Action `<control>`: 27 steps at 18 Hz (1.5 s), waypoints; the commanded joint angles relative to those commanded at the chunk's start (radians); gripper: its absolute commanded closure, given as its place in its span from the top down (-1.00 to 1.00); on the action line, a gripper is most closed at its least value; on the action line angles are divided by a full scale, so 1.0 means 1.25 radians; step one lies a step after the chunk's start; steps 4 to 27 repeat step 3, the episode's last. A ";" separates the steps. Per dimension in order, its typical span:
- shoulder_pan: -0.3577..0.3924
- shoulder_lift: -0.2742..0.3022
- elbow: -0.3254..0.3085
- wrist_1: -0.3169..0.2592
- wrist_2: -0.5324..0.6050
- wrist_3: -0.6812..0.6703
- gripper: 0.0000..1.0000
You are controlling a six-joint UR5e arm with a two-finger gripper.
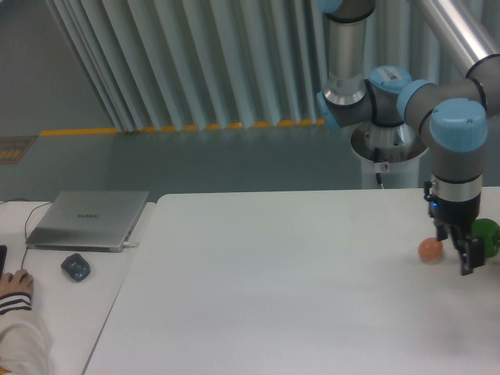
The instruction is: Place the yellow pepper in a basket
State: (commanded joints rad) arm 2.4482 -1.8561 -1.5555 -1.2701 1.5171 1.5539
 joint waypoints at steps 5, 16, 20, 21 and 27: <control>-0.001 0.000 -0.001 0.001 0.001 0.000 1.00; -0.001 0.000 -0.001 0.001 0.001 0.000 1.00; -0.001 0.000 -0.001 0.001 0.001 0.000 1.00; -0.001 0.000 -0.001 0.001 0.001 0.000 1.00; -0.001 0.000 -0.001 0.001 0.001 0.000 1.00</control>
